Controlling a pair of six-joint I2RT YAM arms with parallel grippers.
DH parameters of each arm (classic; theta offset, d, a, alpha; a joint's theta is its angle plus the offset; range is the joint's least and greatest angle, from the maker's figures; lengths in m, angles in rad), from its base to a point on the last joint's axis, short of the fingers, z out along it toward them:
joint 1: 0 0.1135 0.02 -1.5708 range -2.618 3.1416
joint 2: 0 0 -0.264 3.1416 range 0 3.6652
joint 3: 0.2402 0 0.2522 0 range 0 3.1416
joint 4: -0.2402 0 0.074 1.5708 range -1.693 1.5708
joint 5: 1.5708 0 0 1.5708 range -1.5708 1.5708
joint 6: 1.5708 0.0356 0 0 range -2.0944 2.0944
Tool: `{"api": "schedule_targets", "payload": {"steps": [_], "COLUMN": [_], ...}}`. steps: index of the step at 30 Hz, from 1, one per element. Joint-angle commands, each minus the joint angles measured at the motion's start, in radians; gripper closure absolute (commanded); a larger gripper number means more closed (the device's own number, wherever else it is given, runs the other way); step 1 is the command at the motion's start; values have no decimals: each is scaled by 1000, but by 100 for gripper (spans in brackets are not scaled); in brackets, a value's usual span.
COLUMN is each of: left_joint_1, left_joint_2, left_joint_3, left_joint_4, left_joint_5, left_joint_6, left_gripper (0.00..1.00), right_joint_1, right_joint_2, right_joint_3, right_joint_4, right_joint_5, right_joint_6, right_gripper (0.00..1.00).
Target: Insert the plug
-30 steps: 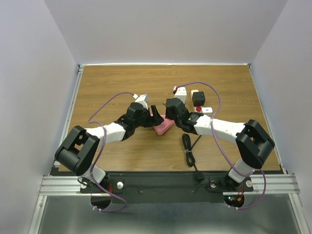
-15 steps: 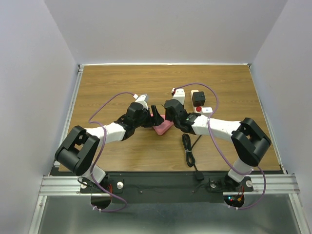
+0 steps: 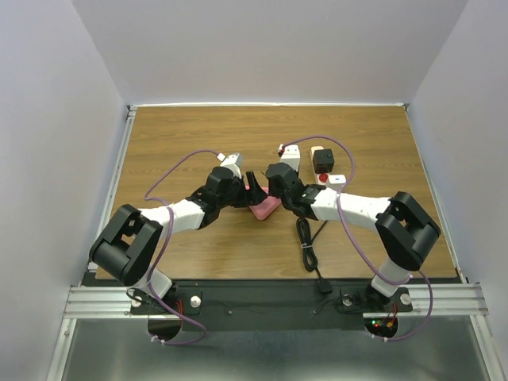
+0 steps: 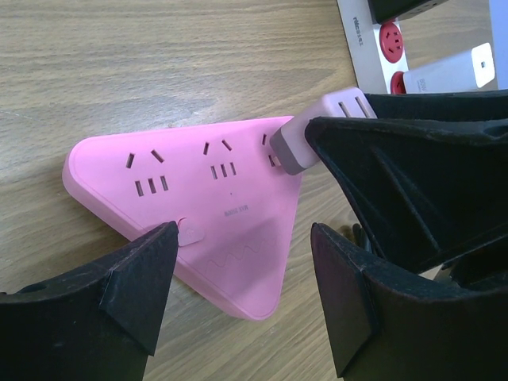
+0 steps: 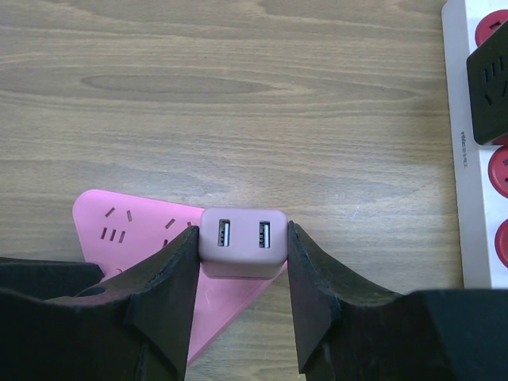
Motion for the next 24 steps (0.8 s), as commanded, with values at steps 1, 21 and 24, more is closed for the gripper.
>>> {"api": "schedule_targets", "payload": {"steps": [1, 21, 24], "left_joint_1": [0, -1, 0], "left_joint_2": [13, 16, 20], "left_joint_3": [-1, -21, -21], "left_joint_4": [33, 45, 45], "left_joint_5": [11, 12, 12], "left_joint_6": [16, 7, 7], "left_gripper": [21, 22, 22], "right_joint_1": [28, 83, 100], "right_joint_2": [19, 44, 41], "right_joint_3": [9, -49, -60], "right_joint_4": [-32, -82, -93], "right_joint_5": [53, 41, 47], "right_joint_6": [-8, 78, 87], "right_gripper": [100, 100, 100]}}
